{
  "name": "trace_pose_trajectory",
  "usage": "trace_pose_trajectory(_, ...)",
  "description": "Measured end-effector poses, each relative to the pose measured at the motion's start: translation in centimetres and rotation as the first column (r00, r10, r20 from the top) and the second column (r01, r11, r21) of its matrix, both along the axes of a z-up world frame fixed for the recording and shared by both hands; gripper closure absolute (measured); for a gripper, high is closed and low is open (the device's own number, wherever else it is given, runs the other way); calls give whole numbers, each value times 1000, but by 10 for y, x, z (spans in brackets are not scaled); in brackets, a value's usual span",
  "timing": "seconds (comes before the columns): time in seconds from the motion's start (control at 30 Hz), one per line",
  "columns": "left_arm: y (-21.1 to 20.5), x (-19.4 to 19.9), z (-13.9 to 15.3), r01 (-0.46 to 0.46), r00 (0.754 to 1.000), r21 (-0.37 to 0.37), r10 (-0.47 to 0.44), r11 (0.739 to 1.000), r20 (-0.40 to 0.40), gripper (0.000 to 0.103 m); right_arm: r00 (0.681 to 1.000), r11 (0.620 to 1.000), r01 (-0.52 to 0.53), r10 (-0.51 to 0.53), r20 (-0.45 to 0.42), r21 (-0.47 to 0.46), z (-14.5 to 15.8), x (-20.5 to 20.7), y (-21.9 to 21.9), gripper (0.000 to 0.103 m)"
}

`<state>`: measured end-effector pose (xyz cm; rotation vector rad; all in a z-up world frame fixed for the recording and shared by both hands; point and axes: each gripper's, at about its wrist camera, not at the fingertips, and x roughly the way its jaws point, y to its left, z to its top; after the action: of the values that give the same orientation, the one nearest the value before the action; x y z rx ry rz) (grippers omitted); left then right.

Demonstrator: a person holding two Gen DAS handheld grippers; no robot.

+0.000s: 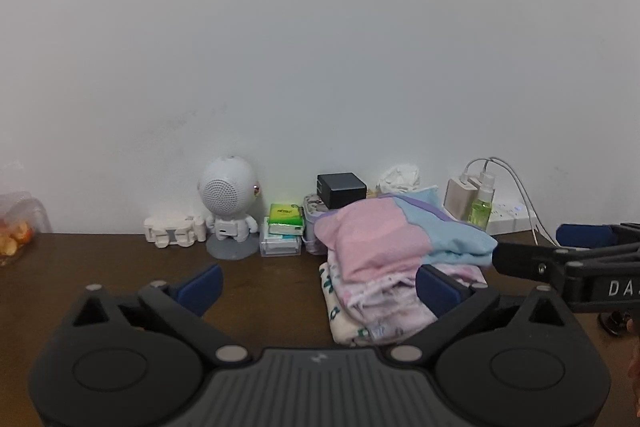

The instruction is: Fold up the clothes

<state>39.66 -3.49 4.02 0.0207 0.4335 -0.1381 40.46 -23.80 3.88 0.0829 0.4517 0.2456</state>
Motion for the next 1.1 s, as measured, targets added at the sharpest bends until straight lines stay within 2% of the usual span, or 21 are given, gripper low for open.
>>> trace_pose_trajectory(0.13, 1, -22, 6, -4, 1000, -24, 4, 1000, -7, 0, 1000, 1000, 11, -12, -20, -13, 3, -23, 0, 0)
trace_pose_trajectory(0.6, 4, -99, 21, -15, 1000, -17, 15, 1000, 14, 0, 999, 999, 11, -12, -46, -36, 10, -97, 1, 0)
trace_pose_trajectory(1.1, 12, -180, 5, -14, 998, -3, 14, 1000, -54, 0, 998, 999, -9, 6, -68, -34, 4, -175, 2, 0)
